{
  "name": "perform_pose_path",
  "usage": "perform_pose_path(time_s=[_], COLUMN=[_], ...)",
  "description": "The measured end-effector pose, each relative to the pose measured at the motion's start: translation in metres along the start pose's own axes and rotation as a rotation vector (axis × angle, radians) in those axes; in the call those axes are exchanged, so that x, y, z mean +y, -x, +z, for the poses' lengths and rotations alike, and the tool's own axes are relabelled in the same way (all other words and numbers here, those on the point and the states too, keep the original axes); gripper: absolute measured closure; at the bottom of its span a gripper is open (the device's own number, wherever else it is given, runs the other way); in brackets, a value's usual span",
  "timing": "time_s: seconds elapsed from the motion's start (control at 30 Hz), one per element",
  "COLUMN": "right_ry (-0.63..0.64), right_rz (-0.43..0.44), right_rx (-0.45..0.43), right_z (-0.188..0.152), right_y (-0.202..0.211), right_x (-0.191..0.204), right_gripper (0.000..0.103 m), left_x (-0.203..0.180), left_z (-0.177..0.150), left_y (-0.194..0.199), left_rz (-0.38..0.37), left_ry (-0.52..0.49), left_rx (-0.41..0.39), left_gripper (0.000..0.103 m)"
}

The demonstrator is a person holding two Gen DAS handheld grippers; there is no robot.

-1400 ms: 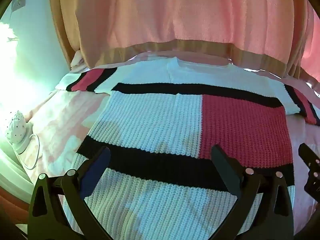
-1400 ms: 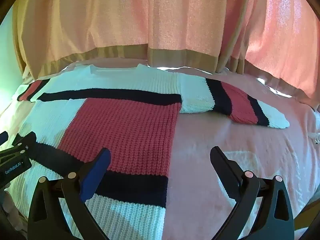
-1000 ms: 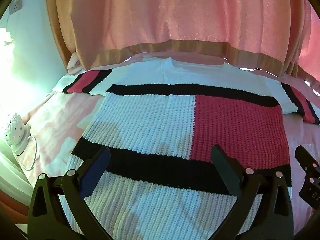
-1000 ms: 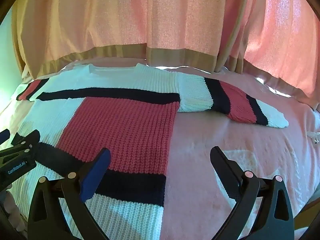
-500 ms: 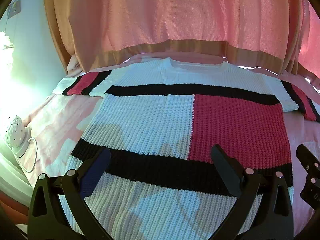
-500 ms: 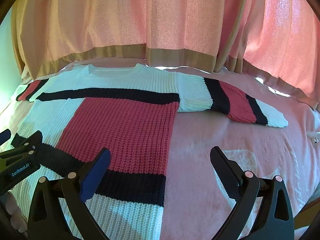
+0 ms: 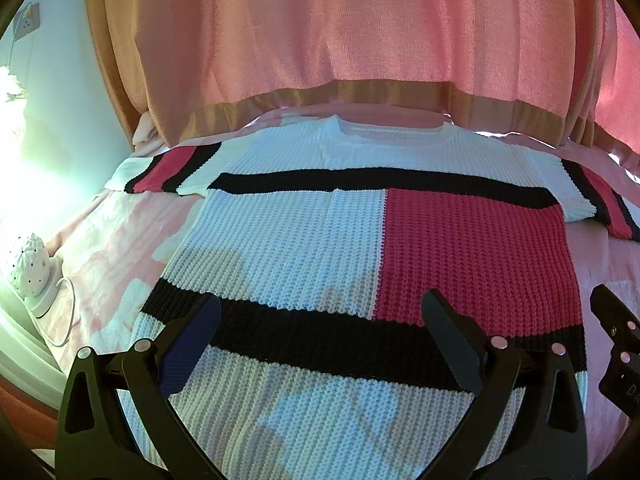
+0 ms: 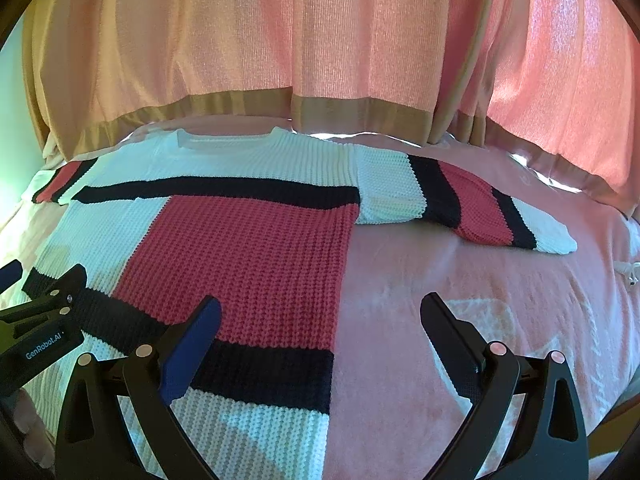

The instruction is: Fold small clothes

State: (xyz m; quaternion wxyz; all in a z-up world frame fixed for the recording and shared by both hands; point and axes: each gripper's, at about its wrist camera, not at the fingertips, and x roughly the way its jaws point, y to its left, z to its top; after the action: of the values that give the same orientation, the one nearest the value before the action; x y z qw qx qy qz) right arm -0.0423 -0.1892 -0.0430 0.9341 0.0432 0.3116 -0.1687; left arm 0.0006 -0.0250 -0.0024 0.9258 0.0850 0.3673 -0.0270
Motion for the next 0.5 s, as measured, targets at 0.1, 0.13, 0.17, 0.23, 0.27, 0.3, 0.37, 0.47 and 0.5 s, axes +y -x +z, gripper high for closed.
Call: perform_pose_path(time_s=[0.1,0.13,0.17,0.23,0.27,0.3,0.37,0.47,0.5], right_ry=[0.002,0.002,0.003,0.005,0.006,0.009,0.009,0.007,0.008], right_rz=[0.001,0.002,0.001,0.002,0.002,0.002,0.002,0.002,0.001], right_rx=[0.001,0.005,0.006,0.006,0.005,0.004,0.003,0.005,0.004], right_z=[-0.0007,-0.0009,-0.0011,-0.0018,-0.0020,-0.0023,-0.0017,-0.0016,-0.0017], right_y=[-0.0008,-0.0015,-0.0017,-0.0016,-0.0015,-0.0013,-0.0017,-0.0017,-0.0016], right_x=[0.0010,0.0014,0.0031,0.0039,0.0049,0.0050,0.0057,0.0061,0.0062], right_gripper=[0.005,0.005,0.005,0.005,0.005,0.005,0.005,0.005,0.005], left_x=[0.0000,0.0001,0.0004,0.0011,0.0017,0.0016,0.0032,0.0042,0.0041], left_z=[-0.0006,-0.0010,-0.0012,-0.0018,-0.0020,-0.0020,-0.0027,-0.0025,-0.0024], left_y=[-0.0001,-0.0001,-0.0001,-0.0004,-0.0006,-0.0011,-0.0009,-0.0013,-0.0014], left_rz=[0.002,0.003,0.003,0.004,0.005,0.005,0.006,0.005,0.003], left_ry=[-0.001,0.000,0.001,0.001,0.001,0.002,0.003,0.003,0.003], left_rx=[0.000,-0.001,-0.001,0.000,0.000,0.003,0.003,0.002,0.003], left_gripper=[0.005,0.005,0.005,0.005,0.005,0.005,0.005,0.005,0.005])
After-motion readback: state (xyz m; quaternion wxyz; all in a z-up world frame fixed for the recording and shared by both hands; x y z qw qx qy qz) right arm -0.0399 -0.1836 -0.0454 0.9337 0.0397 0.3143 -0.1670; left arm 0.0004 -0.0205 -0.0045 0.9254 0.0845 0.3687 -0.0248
